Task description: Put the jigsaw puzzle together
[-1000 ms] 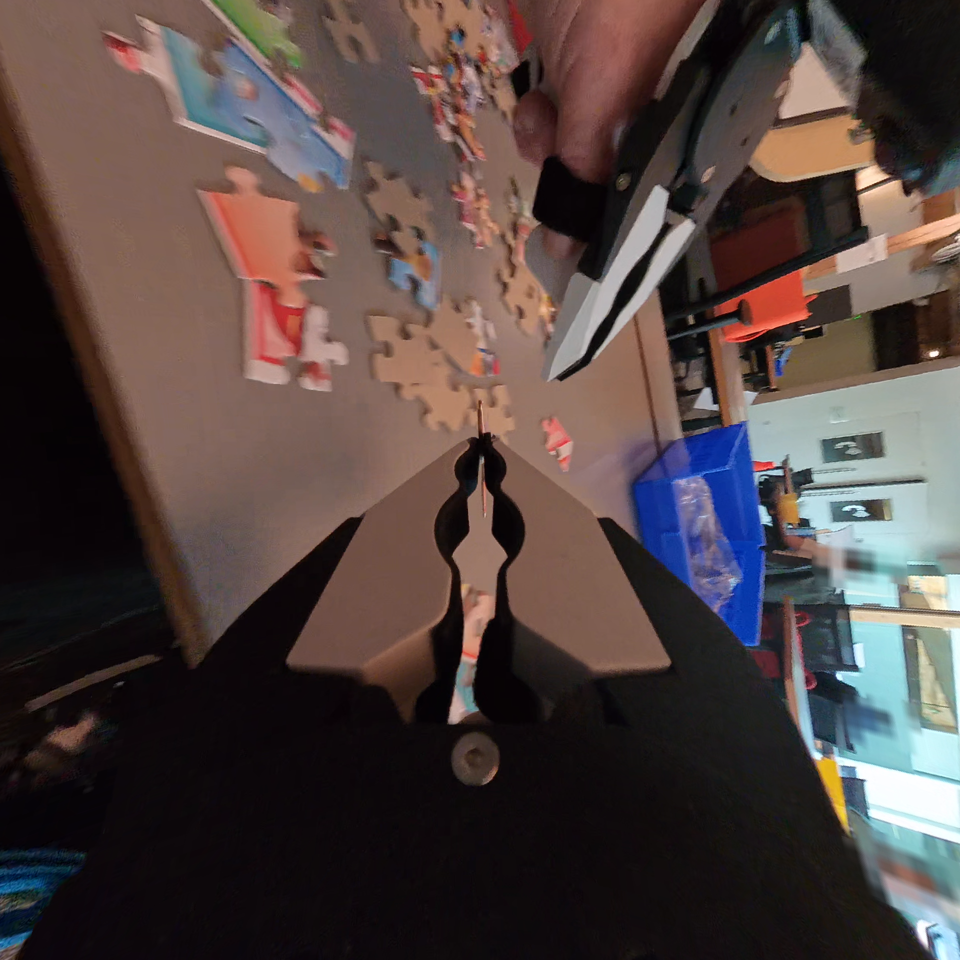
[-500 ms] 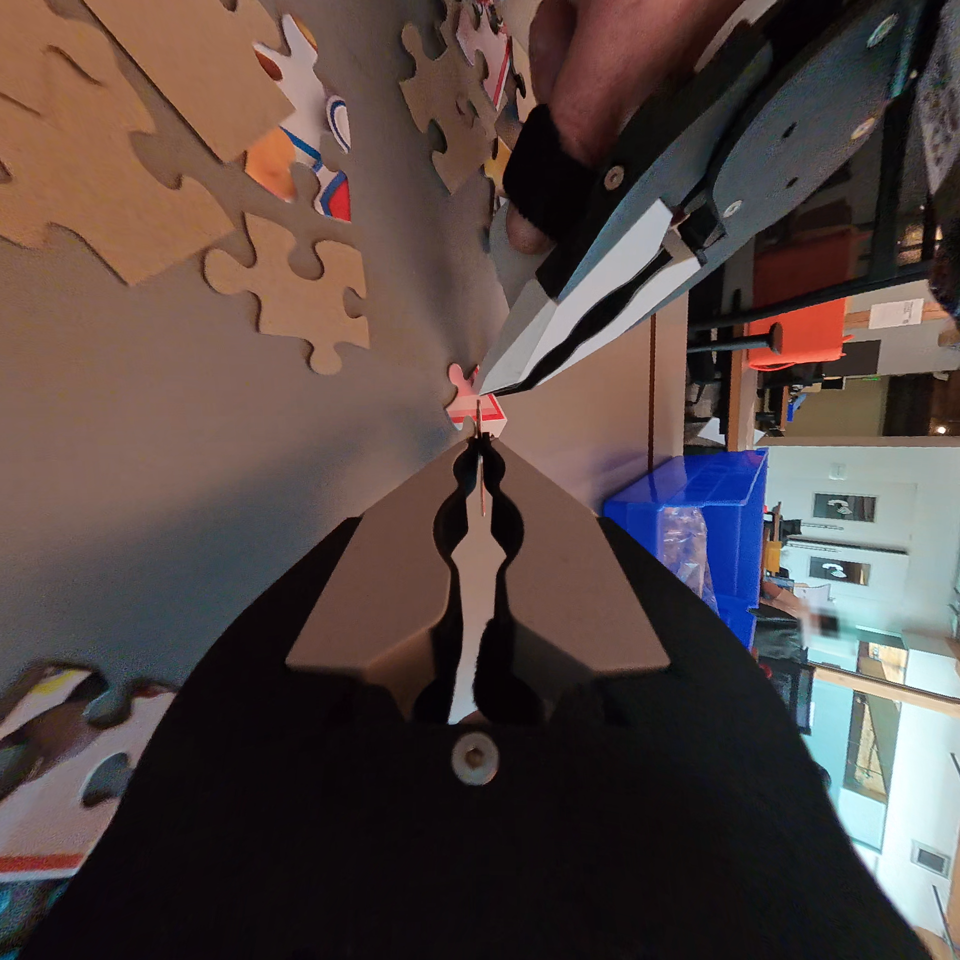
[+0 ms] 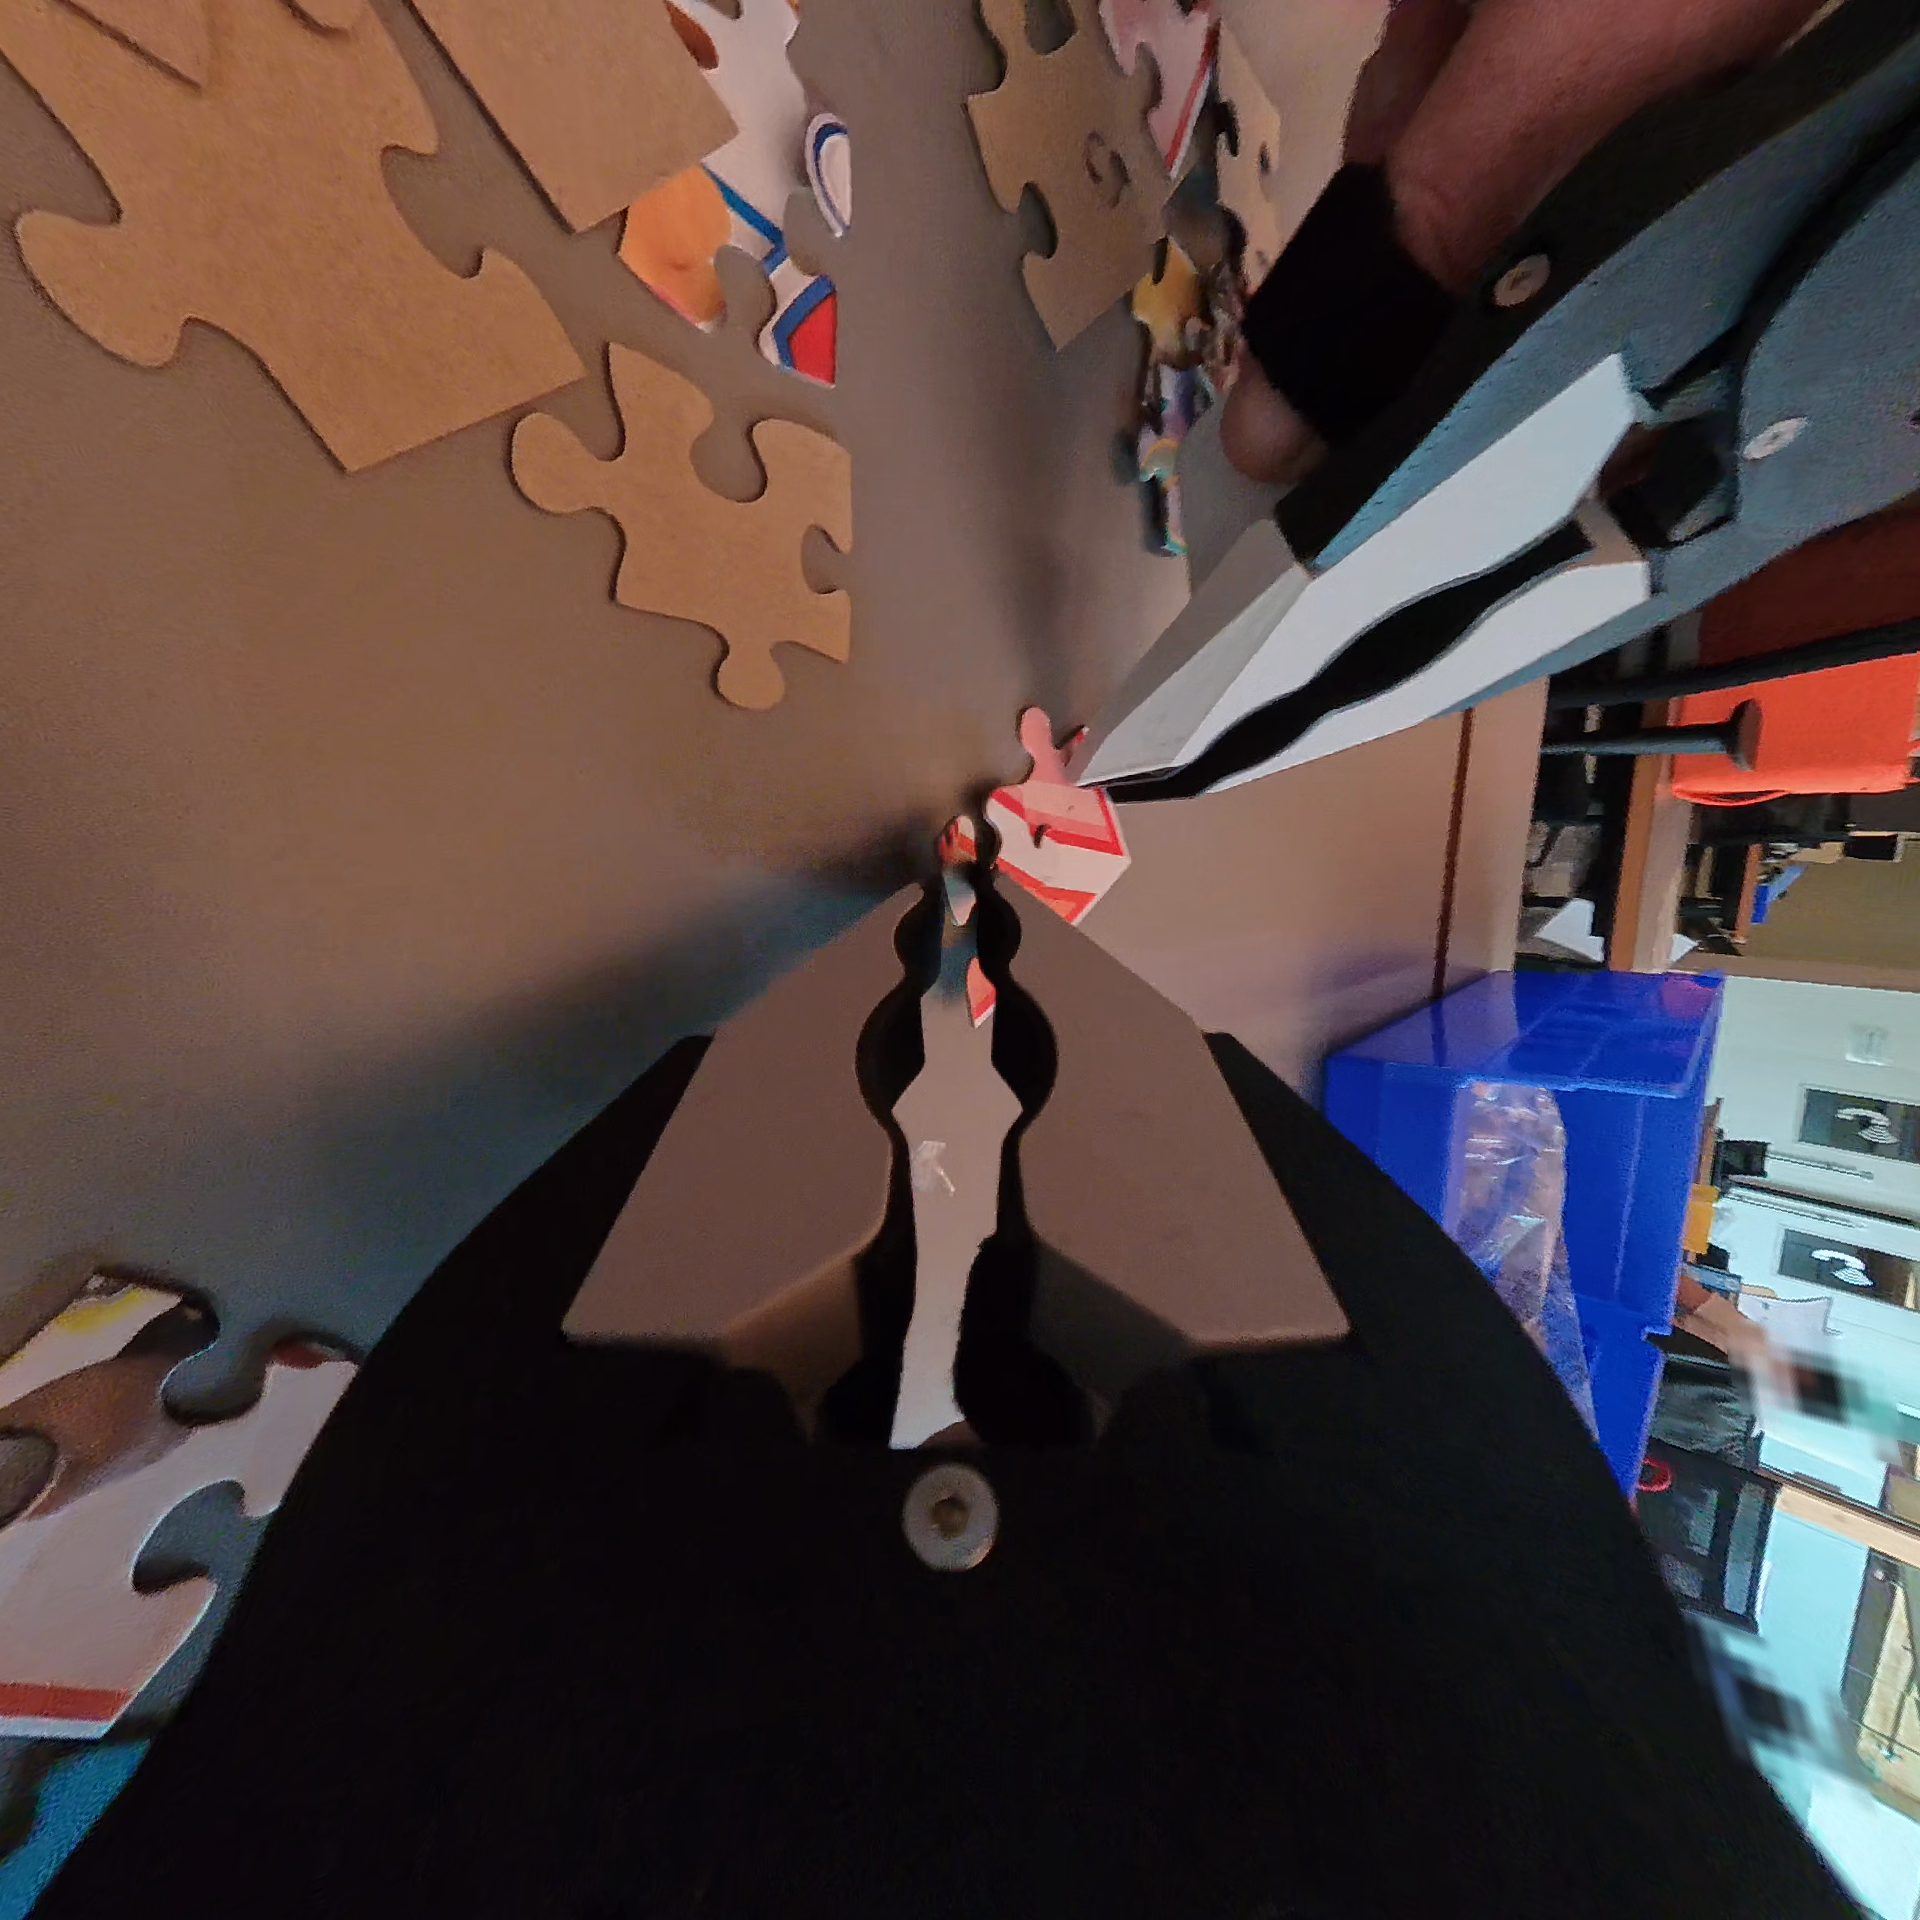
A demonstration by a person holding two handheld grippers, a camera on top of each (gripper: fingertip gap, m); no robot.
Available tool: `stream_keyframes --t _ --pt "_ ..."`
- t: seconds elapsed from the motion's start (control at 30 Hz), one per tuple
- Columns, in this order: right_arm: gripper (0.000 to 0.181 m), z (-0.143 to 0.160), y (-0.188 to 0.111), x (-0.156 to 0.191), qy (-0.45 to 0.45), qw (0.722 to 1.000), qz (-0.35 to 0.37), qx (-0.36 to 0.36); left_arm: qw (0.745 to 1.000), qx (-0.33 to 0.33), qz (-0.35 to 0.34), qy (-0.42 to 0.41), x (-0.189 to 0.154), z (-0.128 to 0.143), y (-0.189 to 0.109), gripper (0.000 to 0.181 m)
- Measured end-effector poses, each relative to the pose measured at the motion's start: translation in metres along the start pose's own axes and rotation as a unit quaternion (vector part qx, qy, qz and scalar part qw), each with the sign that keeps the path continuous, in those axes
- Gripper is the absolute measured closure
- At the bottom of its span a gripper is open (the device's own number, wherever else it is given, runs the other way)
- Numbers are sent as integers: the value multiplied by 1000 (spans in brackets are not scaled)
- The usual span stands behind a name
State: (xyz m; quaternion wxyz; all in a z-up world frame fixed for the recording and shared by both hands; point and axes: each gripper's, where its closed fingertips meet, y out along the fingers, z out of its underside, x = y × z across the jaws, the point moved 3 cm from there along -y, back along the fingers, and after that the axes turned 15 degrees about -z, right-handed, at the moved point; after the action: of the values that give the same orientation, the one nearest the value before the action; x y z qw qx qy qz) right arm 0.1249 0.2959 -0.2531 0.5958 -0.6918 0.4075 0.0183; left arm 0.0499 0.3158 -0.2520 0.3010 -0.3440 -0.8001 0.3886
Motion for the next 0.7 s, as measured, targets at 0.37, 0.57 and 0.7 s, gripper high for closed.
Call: stream_keyframes --t 0.37,0.57,0.7 --pt "158 5 -9 -3 58 996 -66 15 1000 -3 0 -5 0 0 0 170" --pt "166 4 -9 -5 88 993 -75 15 1000 -4 0 -4 0 0 0 170" --pt "181 3 -1 -19 173 981 -80 -19 1000 -4 2 -4 0 -1 0 170"
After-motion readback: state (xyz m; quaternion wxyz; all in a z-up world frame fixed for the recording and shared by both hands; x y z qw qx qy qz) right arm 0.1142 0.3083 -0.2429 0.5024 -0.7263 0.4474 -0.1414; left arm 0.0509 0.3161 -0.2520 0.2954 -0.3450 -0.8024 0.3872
